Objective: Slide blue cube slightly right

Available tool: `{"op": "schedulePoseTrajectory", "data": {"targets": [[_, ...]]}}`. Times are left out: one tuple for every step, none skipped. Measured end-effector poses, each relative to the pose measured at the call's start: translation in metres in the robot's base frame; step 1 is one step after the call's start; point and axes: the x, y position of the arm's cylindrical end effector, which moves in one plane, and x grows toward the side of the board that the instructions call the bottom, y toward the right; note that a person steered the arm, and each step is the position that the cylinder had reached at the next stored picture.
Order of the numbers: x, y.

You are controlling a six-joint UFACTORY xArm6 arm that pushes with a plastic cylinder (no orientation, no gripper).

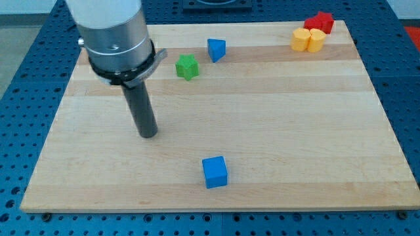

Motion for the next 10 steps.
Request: {"op": "schedulePoseTrajectory", "data": {"targets": [[0.014, -0.009], [0.043, -0.013], [0.064, -0.019], [0.077, -0.026], [0.092, -0.037], [0.109, -0.039], [0.116, -0.039], [0.117, -0.039], [0.12, -0.034], [0.12, -0.007]]}}
